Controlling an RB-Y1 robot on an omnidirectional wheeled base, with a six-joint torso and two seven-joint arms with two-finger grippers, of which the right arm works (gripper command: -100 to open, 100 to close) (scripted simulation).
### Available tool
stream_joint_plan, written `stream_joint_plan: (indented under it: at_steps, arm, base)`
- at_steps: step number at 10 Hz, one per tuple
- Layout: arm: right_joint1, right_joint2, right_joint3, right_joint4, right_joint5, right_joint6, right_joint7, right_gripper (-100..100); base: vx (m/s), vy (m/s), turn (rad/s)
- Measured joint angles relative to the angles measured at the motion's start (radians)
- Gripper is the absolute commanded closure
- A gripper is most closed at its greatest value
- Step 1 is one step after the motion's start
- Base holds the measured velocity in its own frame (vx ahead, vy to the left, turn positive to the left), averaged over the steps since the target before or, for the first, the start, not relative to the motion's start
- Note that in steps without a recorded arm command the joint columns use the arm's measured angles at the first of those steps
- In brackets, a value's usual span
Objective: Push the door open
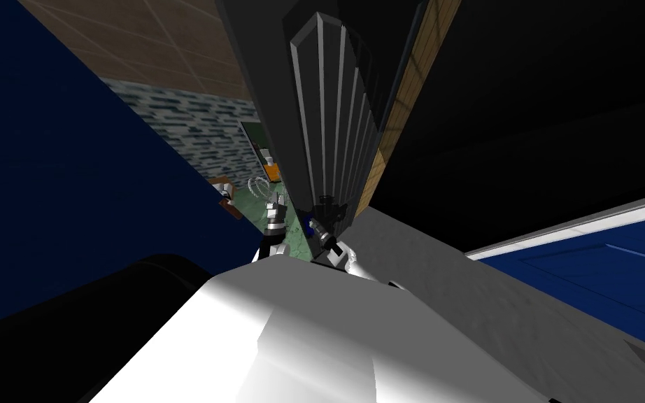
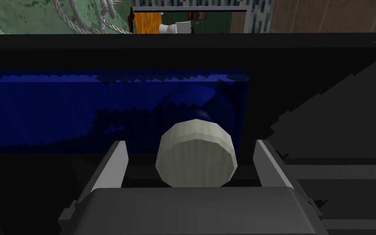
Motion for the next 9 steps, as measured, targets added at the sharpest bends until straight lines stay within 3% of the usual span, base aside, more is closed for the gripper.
stream_joint_plan:
  at_steps: [5,9]
  arm:
    - [-0.006,0.003,-0.002,-0.004,0.000,-0.001,0.000,100]
    - [0.017,-0.014,-0.010,-0.017,0.017,0.005,-0.005,100]
  base:
    - [-0.003,-0.008,0.006]
    - [0.052,0.151,-0.077]
